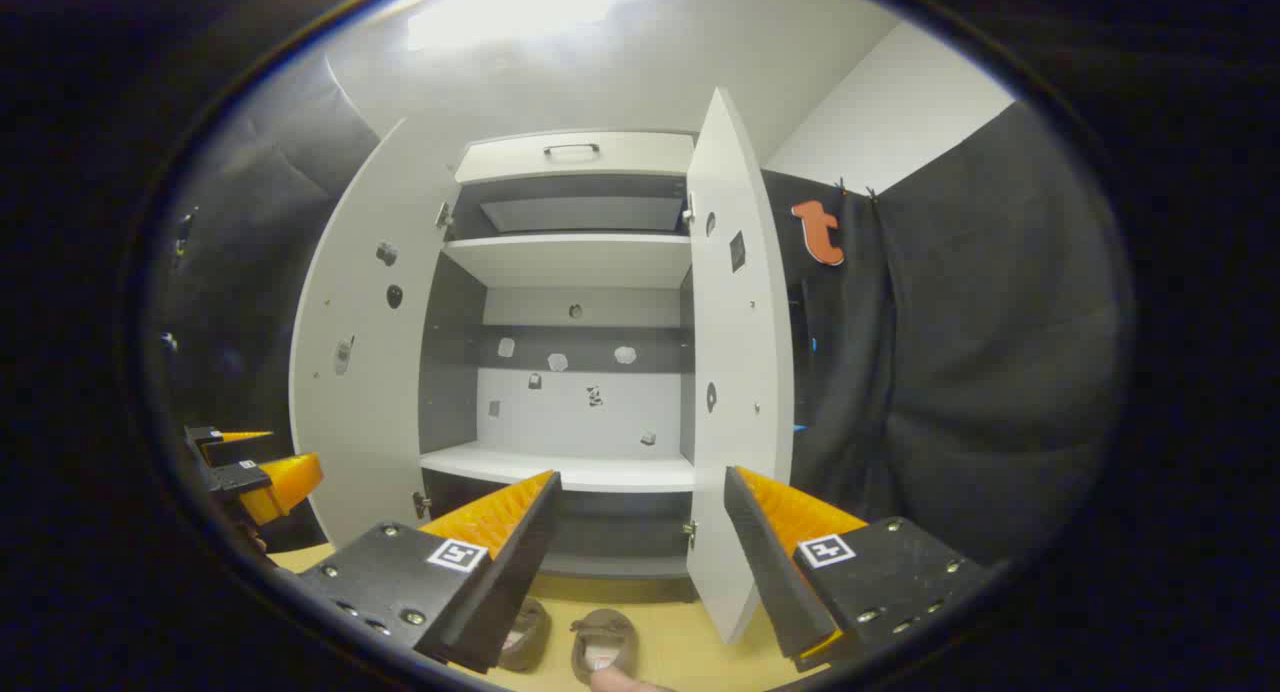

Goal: Grab one shoe with the right hand and put it into the shoe cabinet, grab the other shoe with the left hand and put it into the shoe cabinet; then close the right door with the right hand and the left door with the left hand.

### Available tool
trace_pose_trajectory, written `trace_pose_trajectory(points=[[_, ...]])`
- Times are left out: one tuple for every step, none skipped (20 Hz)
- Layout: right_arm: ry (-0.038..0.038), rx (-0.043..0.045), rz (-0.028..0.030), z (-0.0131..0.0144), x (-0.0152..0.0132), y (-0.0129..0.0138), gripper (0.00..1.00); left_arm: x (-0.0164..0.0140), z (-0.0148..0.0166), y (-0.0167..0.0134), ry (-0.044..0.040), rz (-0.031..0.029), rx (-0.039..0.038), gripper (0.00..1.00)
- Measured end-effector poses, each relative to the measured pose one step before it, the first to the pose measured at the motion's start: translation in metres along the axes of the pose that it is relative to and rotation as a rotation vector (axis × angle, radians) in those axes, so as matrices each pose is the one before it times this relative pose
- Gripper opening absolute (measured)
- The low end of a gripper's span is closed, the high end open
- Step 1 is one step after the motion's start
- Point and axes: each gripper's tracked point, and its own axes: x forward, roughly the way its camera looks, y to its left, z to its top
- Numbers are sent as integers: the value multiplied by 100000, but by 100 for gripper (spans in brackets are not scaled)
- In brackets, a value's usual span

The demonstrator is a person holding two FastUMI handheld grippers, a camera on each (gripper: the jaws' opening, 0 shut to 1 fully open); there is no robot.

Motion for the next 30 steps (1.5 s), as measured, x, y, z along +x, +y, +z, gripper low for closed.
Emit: trace_pose_trajectory(points=[[110,-224,-188,-153,120,-55,97,68,-24,-194,-120,-417,748,95],[394,52,-633,-390,144,-105,97,52,-105,-246,-104,-447,982,95],[492,297,-742,-376,176,-141,97,119,-80,-101,111,-9,915,95],[250,356,-365,-434,91,35,97,66,-82,-63,-147,53,580,95],[570,135,143,-419,173,48,97,113,-59,-73,-76,197,93,95],[1015,-54,325,-569,201,54,97,109,-172,-122,389,-95,248,95],[1034,-335,514,-520,186,80,98,33,-282,-165,265,-129,193,95],[931,-292,-75,-548,141,-61,97,101,-182,-164,185,-285,311,95],[850,-348,-238,-449,186,-131,97,86,-139,-105,130,-88,-21,95],[746,-315,61,-306,186,-79,97,30,-28,-138,-234,-313,-24,95],[565,230,-157,-193,165,-34,98,88,66,-90,-358,-103,-351,95],[363,425,-269,-209,155,-104,98,64,-23,-52,-30,-118,-154,95],[-18,362,81,-101,153,55,98,15,-90,14,-142,94,-255,95],[132,-60,671,-284,77,253,97,-62,-99,-125,40,-341,-198,95],[561,-444,1142,-586,171,367,98,6,-19,-35,-184,-548,-408,95],[1380,-789,933,-869,235,388,98,-46,-94,-16,-36,-377,-645,95],[2239,-1206,161,-1211,393,268,96,-30,-100,157,-150,-32,-828,95],[2964,-1483,-128,-1380,460,316,96,17,-41,199,-117,257,-808,95],[3223,-1390,195,-1613,505,512,98,58,-88,200,73,427,-464,95],[3587,-1251,341,-1636,559,491,96,-5,-31,136,-18,133,21,95],[3946,-1135,493,-1818,602,554,98,45,-41,106,-15,202,162,95],[4151,-676,576,-1726,666,541,97,-15,-48,95,-81,69,175,95],[3889,-390,1310,-1771,585,724,98,16,-12,13,7,-324,-141,95],[3920,157,649,-1564,718,585,96,28,-28,13,187,-232,-319,95],[4302,-311,881,-1846,659,632,96,-40,-15,145,-60,340,-32,95],[3936,-619,982,-1610,643,627,96,66,201,151,-366,235,583,95],[3902,-1227,880,-1779,636,596,98,-12,175,116,-362,399,702,95],[3828,-1253,670,-1599,812,522,98,70,348,86,-777,532,494,91],[3568,-115,425,-1392,511,423,97,-13,396,-4,-1274,-87,219,91],[2593,42,952,-1149,661,534,90,4,327,-146,-682,-244,36,95]])
